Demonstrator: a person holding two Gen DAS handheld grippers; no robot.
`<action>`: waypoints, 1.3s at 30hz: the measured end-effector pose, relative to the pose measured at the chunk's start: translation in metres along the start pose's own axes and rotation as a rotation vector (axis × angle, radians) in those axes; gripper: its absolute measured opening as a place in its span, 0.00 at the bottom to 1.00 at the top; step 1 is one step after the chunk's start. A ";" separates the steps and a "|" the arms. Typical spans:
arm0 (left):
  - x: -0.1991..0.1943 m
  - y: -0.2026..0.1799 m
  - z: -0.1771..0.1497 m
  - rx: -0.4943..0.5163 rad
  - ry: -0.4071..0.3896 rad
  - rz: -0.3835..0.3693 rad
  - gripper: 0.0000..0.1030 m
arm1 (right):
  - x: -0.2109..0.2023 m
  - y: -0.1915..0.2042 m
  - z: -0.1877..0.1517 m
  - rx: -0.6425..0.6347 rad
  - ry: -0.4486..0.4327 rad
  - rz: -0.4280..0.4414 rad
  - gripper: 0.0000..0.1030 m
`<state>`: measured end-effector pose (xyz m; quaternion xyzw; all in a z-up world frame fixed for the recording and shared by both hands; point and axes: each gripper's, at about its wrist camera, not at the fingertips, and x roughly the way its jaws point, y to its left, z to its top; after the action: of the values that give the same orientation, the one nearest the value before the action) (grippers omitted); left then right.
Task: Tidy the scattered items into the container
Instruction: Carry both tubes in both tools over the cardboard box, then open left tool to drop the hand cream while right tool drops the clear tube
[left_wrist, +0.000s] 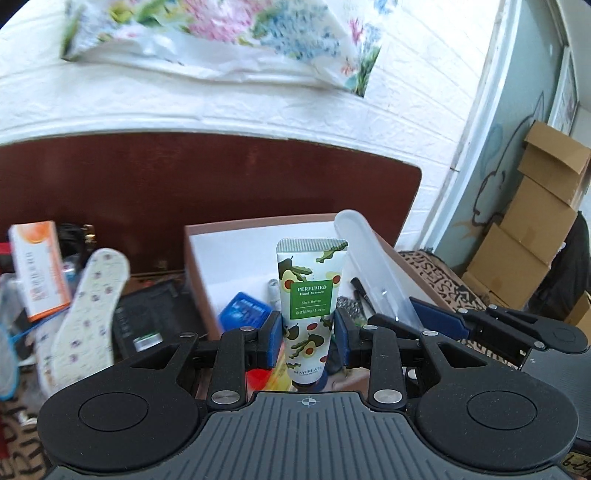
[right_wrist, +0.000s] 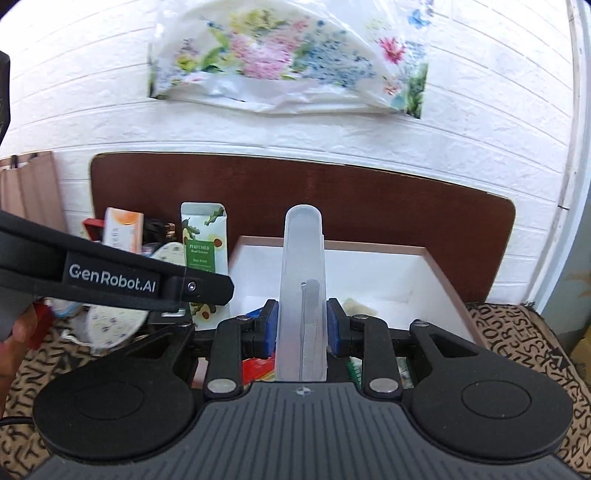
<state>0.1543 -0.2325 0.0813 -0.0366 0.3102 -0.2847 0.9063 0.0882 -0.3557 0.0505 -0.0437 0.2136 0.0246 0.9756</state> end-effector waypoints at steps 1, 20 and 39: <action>0.010 0.000 0.004 -0.004 0.011 -0.015 0.28 | 0.007 -0.006 0.002 0.002 0.009 -0.007 0.30; 0.195 -0.017 0.023 -0.042 0.198 -0.052 0.29 | 0.145 -0.099 -0.013 -0.148 0.289 -0.145 0.30; 0.142 -0.018 0.022 -0.048 0.056 -0.031 1.00 | 0.099 -0.106 -0.004 -0.131 0.173 -0.176 0.99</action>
<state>0.2500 -0.3269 0.0265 -0.0551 0.3417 -0.2919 0.8916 0.1832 -0.4582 0.0132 -0.1281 0.2902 -0.0510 0.9470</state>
